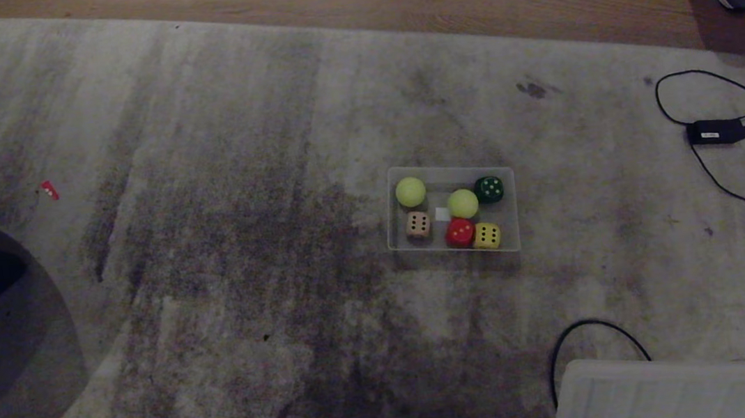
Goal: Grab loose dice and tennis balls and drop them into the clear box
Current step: Close the lid
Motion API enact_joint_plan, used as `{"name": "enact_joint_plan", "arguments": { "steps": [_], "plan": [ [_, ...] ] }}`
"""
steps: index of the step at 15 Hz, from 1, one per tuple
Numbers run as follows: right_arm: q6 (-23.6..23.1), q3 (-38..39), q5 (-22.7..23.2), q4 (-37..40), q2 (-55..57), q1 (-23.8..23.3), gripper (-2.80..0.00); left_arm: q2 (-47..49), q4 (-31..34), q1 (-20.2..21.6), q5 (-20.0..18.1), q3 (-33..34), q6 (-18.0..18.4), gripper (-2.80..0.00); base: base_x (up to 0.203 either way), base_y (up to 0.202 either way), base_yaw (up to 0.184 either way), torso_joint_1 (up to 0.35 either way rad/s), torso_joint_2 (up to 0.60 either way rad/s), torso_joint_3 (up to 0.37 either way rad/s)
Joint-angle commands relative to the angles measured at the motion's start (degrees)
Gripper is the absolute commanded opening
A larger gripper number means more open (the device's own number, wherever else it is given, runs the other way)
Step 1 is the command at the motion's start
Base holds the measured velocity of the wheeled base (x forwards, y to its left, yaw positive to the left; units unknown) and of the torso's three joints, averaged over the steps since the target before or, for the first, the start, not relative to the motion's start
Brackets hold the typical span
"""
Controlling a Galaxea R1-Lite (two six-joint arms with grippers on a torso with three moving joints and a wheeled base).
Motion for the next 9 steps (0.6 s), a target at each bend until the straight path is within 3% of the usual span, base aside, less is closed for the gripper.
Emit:
{"name": "enact_joint_plan", "arguments": {
  "steps": [1,9],
  "plan": [
    [0.03,-0.01,0.01,0.04,-0.10,0.02,-2.80,0.06,0.04,-0.04,0.01,0.09,-0.03,-2.80,0.000,0.000,0.000,0.000,0.00,0.000],
    [0.11,-0.01,0.01,0.04,-0.02,0.02,-2.80,0.06,0.08,0.04,0.01,0.09,-0.03,-2.80,0.000,0.000,0.000,0.001,0.00,-0.016]
  ]
}}
